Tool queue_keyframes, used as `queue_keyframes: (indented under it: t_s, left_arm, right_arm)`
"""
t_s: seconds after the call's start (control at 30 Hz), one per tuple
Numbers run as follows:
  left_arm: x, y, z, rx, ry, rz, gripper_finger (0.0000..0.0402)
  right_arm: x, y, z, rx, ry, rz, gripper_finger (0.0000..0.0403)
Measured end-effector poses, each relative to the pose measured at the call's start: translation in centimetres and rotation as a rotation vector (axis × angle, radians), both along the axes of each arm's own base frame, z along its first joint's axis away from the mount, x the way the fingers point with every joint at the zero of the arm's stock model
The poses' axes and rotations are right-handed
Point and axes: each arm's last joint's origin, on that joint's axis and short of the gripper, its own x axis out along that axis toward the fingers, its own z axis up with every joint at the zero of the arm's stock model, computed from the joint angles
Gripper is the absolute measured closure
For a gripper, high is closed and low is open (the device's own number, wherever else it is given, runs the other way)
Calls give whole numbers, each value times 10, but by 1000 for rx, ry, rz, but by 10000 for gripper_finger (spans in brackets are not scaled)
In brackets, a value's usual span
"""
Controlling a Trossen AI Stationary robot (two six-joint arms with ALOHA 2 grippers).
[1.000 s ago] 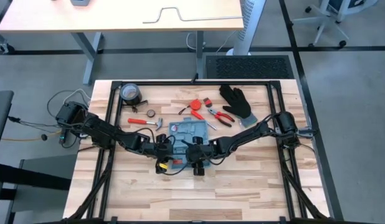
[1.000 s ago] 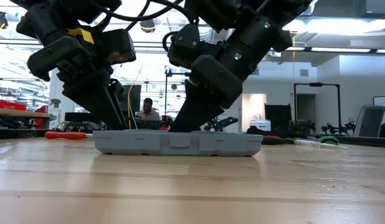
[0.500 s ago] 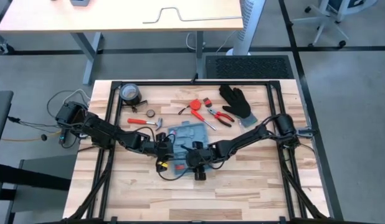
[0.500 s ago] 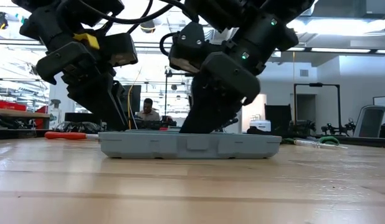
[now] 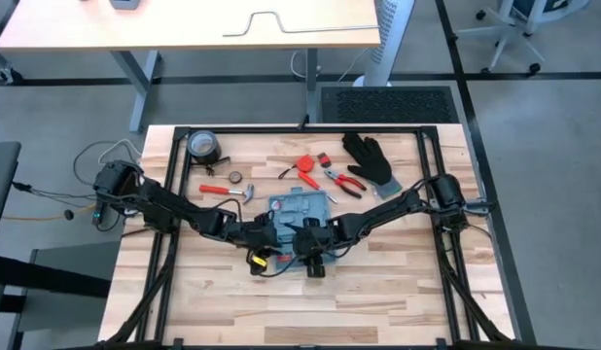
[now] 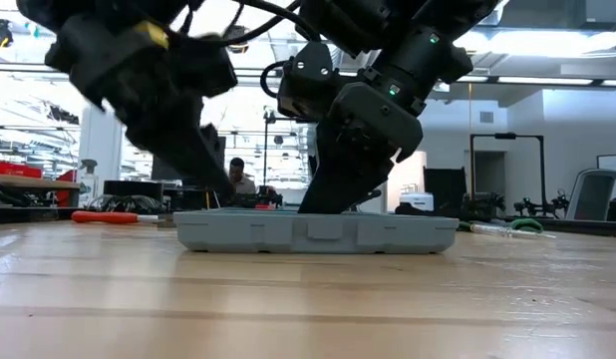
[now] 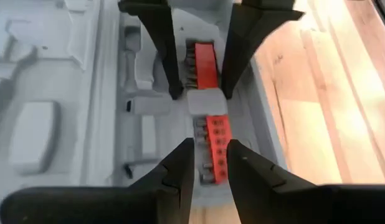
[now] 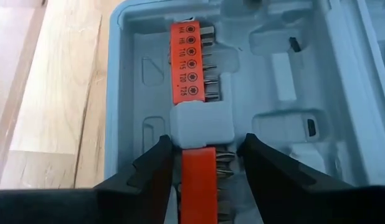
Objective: Prefit tool cases
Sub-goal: Remove the right orange terminal block from the gray toolbox
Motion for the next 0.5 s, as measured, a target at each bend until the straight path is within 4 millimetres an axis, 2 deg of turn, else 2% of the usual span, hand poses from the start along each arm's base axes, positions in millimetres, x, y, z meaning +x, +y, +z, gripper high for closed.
queue_keyframes:
  t_s: [0.13, 0.27, 0.5]
  left_arm:
    - [7, -2, -22, -25, 51, 1, 315]
    - [12, -4, -34, -37, 67, 17, 315]
    - [11, -3, -37, -27, 83, 13, 315]
  right_arm:
    - [-1, 1, 0, -5, 4, 7, 207]
    - [-4, 4, -1, 4, 45, 25, 207]
    - [-9, 8, -3, 7, 92, 16, 207]
